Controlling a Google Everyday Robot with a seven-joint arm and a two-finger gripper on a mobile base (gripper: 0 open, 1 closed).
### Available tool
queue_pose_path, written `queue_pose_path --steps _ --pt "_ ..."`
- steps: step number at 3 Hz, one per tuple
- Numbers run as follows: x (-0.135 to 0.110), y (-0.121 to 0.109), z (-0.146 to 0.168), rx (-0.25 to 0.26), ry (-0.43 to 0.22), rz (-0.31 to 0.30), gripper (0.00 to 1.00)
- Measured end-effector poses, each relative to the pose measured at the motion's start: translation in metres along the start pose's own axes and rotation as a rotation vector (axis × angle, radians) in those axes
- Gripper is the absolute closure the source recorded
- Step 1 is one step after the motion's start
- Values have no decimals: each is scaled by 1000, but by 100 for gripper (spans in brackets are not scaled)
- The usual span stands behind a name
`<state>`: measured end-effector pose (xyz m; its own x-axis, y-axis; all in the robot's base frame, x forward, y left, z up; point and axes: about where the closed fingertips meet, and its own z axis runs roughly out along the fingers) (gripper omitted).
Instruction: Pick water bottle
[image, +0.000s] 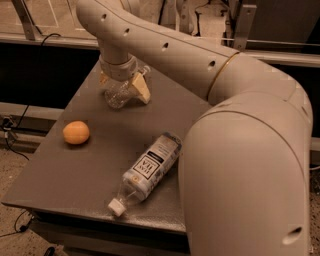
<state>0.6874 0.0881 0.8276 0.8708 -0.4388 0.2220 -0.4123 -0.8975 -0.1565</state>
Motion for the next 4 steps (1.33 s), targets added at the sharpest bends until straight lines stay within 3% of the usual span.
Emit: queue_pose_path --steps 3,4 --pt "3 -1 -9 -1 6 4 93" --pt "20 17 -51 110 -23 85 100"
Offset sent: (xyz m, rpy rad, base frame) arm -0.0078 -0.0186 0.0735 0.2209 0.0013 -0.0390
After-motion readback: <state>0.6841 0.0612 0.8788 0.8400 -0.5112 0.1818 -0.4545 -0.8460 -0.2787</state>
